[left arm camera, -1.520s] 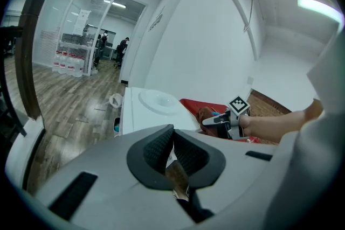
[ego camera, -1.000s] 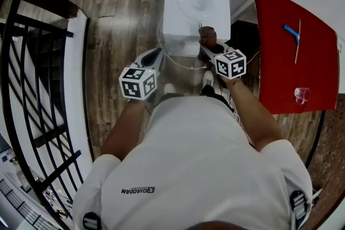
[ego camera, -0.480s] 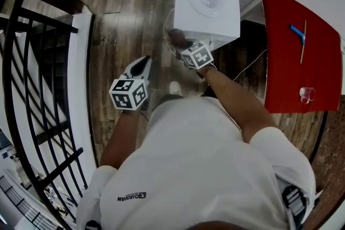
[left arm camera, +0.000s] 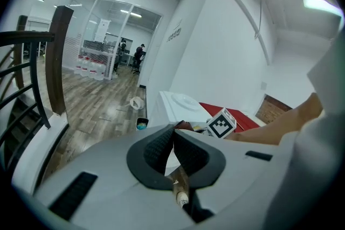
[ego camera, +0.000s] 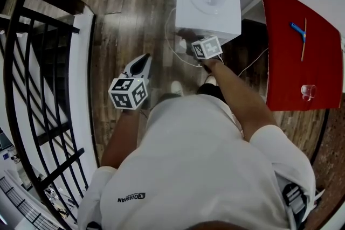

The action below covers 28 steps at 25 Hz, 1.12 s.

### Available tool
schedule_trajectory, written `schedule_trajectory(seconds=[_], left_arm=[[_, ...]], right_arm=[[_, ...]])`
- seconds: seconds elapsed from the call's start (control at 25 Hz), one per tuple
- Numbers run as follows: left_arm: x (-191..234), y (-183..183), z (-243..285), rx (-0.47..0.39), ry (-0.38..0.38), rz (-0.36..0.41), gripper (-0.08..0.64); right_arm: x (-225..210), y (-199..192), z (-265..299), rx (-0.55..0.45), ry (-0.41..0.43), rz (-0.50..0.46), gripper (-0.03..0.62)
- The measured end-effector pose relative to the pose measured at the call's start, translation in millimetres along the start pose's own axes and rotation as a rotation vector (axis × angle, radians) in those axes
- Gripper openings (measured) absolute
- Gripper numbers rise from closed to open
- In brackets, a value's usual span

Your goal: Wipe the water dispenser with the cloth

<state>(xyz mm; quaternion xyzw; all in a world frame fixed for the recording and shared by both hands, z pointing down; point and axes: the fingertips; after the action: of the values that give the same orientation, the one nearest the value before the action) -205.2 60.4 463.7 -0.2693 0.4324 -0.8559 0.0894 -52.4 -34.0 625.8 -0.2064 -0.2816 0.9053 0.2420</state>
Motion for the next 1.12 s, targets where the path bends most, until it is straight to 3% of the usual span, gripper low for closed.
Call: schedule_trajectory(seconds=[0.32, 0.68, 0.92, 1.12], left_arm=[[-16.2, -1.0, 7.1, -0.003, -0.003, 0.019, 0.000], [-64.5, -0.5, 34.7, 0.025, -0.034, 0.034, 0.000], [-81.3, -0.8, 53.0, 0.041, -0.036, -0.070, 0.000], [-108.7, 3.3, 58.4, 0.045, -0.026, -0.033, -0.001]], right_arm=[[-43.9, -23.7, -31.2, -0.012, -0.053, 0.030, 0.086], [-101.6, -57.9, -73.2, -0.017, -0.106, 0.093, 0.086], [-139.2, -72.7, -98.3, -0.037, -0.132, 0.146, 0.086], [-156.0, -84.6, -115.0, -0.043, -0.120, 0.164, 0.086]])
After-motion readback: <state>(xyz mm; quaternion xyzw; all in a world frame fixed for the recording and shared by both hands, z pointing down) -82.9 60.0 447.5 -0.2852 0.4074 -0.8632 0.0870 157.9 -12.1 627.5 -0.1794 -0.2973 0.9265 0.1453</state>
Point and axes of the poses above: the fingertips, and each gripper's own axes: z forward along the fingers, x to its left, y out of its top, and after that the axes turned 2 degrees about -y, right-handed
